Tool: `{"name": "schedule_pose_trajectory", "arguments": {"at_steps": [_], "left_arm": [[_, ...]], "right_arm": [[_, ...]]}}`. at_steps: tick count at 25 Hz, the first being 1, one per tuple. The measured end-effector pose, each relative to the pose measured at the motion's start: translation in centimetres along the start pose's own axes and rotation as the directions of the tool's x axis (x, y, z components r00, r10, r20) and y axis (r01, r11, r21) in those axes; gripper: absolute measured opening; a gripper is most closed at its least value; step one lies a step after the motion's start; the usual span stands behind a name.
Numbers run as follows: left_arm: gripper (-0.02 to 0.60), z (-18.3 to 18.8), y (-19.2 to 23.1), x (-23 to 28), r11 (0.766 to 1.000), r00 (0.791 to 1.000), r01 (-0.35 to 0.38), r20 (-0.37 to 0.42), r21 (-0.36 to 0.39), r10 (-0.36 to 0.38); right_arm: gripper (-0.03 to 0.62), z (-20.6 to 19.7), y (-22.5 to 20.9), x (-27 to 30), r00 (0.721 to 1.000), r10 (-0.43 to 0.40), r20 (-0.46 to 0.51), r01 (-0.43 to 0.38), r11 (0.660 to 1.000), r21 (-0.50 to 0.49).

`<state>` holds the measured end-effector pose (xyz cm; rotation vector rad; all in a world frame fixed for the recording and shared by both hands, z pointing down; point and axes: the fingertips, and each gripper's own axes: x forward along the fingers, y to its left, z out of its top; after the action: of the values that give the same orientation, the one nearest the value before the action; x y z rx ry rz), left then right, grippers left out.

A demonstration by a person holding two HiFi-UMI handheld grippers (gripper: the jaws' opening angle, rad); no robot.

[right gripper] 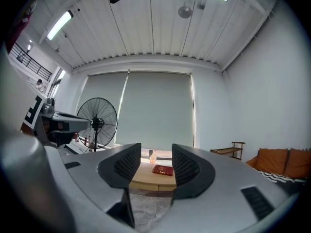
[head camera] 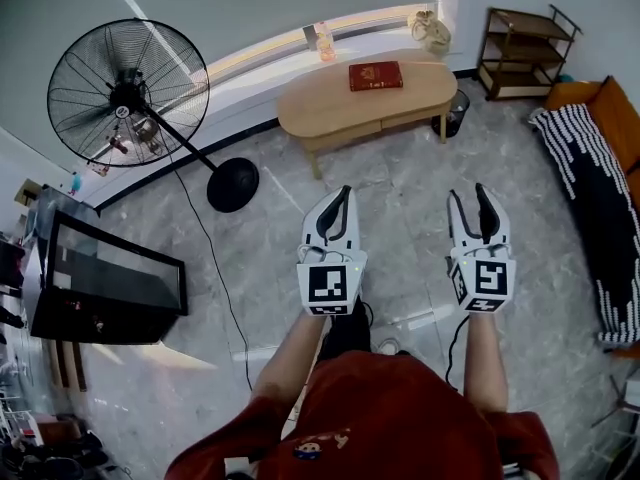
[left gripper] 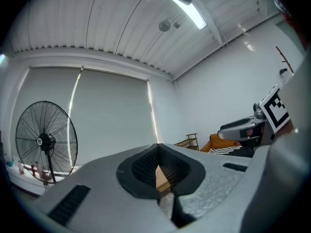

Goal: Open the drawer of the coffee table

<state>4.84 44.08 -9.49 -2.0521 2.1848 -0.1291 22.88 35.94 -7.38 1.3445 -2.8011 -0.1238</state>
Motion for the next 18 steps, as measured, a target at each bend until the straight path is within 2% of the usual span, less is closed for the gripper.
{"name": "schedule_pose_trajectory", "arguments": {"at_steps": [5,18], "left_arm": [[0.008,-1.2,2.9,4.0,1.0,1.0,0.012,-0.001,-0.009,-0.012],[0.007,-4.4,12.7,14.7,0.998,0.998,0.059,0.004,-0.038,-0.059]], "right_arm": [[0.242,-0.4,0.2,4.8,1.0,-0.017,-0.008,0.017,1.0,-0.01],[0.247,-1.2,2.8,18.6,0.998,-0.043,-0.052,0.041,0.999,-0.026]]}}
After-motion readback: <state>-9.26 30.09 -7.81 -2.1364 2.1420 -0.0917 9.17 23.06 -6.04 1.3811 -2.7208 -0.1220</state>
